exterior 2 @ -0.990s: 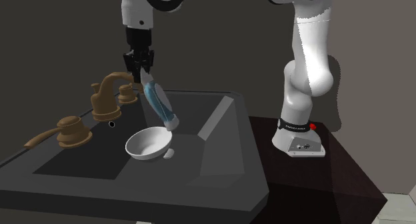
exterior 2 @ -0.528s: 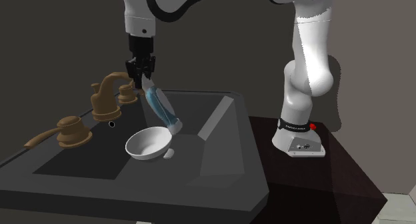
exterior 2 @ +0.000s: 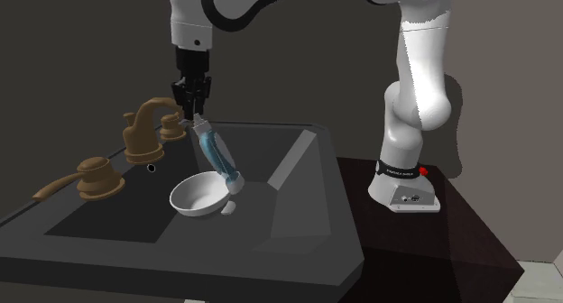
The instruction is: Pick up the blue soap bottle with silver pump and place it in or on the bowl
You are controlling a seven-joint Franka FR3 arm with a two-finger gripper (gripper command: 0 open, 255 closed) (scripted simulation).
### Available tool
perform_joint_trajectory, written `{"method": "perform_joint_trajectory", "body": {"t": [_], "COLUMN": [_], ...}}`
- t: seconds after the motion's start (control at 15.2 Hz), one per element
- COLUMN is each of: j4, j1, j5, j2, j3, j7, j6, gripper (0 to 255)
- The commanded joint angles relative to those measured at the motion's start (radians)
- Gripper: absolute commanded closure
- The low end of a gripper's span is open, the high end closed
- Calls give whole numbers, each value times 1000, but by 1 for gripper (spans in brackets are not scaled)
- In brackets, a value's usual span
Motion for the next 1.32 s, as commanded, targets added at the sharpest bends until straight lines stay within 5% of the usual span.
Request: {"method": "perform_joint_trajectory", "body": {"t": [0.0,0.07,0.13,0.4,0.73,1.25], "j4": [-11,-11,-14,-60,58,58], "j1": [2,2,6,-3,2,2], "j5": [0,0,-1,6,15,15], "j2": [54,54,53,34,8,8], "j3": [1,1,4,-3,3,3], "j7": [2,2,9,-5,-8,-8], "j6": [30,30,31,61,-84,-84], "gripper": [255,255,0,0,0,0]}}
